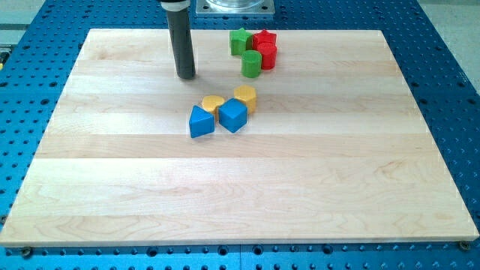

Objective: Place your arm between the green circle and the hexagon

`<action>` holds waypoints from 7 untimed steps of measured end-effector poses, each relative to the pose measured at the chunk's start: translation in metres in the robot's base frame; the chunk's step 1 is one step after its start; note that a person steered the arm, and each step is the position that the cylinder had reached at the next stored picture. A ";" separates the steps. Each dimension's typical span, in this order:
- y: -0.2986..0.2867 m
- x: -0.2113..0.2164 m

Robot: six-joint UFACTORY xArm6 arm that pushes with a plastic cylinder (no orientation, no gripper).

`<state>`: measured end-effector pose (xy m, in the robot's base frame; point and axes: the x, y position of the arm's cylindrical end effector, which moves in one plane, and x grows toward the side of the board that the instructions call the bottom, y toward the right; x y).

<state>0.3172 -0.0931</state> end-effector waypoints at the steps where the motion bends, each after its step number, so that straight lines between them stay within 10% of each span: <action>1: -0.007 0.000; 7: 0.026 0.024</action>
<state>0.3414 -0.0667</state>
